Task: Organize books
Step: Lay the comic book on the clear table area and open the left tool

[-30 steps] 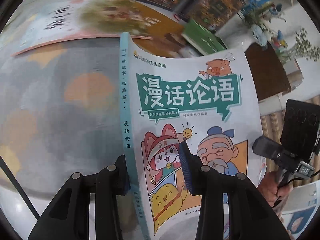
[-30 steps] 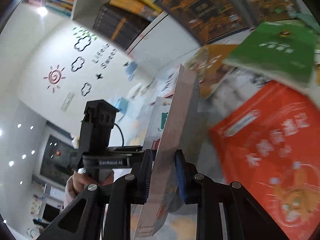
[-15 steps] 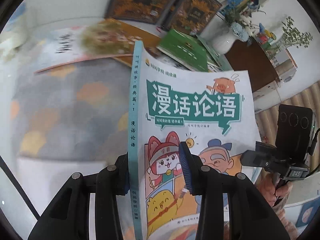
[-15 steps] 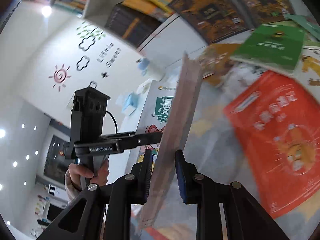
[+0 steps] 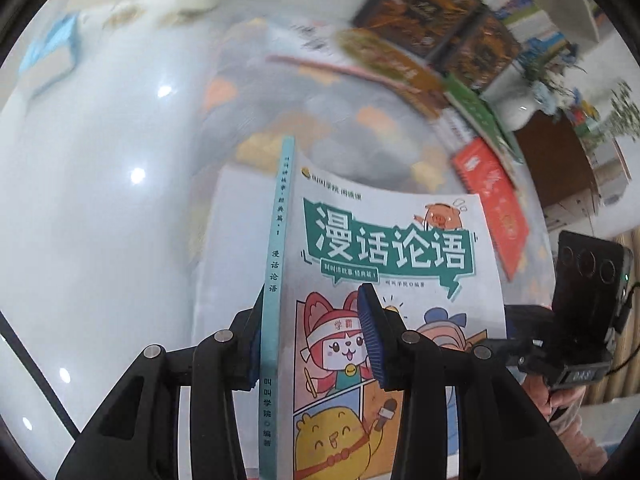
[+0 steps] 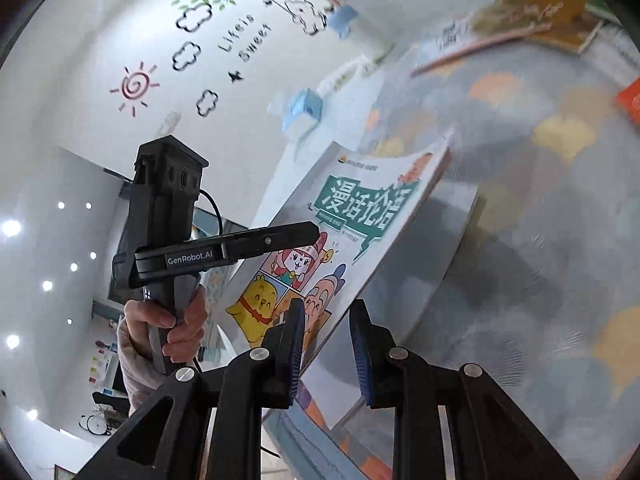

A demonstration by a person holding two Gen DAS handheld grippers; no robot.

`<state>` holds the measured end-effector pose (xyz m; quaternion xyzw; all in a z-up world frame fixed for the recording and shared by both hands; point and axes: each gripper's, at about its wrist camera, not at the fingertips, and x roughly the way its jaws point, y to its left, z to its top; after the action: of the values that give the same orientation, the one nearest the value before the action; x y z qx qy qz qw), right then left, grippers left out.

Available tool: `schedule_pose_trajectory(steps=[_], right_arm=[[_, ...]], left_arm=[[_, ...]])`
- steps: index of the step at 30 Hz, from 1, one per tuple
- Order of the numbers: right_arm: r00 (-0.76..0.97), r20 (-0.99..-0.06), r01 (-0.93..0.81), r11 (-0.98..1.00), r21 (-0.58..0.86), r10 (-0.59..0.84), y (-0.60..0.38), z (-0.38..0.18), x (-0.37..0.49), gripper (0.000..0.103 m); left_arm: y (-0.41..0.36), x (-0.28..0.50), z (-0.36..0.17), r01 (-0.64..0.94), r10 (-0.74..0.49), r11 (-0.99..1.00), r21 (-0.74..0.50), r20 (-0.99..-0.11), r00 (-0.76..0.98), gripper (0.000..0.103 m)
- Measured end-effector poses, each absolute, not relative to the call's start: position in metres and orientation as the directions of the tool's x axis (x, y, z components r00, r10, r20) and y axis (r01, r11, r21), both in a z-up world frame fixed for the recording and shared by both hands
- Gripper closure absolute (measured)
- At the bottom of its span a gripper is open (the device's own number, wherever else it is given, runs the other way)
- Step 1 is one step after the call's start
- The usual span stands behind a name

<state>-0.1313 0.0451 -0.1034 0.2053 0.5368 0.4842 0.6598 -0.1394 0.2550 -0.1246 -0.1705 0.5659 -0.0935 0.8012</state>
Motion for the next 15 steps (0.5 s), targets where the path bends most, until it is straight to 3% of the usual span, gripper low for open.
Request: schedule_pose_trajectory(steps=[9,15], right_arm=[[-0.018,-0.573,-0.43,0.511,0.744,0.82,0.063,-0.127,-0.13,0.079],[-0.024,-0.617,-0.418,0.553,0.721,0.786,0.06,-0.146,-0.135,0.079]], left_arm=[[0.276,-0.148,-0.145,-0.067,-0.354,0.912,-0.405,-0.86,0.368,0.066],[0.268,-0.149,-0.138,-0.035,-0.193,0.974,-0.224,-0.899,0.394,0.06]])
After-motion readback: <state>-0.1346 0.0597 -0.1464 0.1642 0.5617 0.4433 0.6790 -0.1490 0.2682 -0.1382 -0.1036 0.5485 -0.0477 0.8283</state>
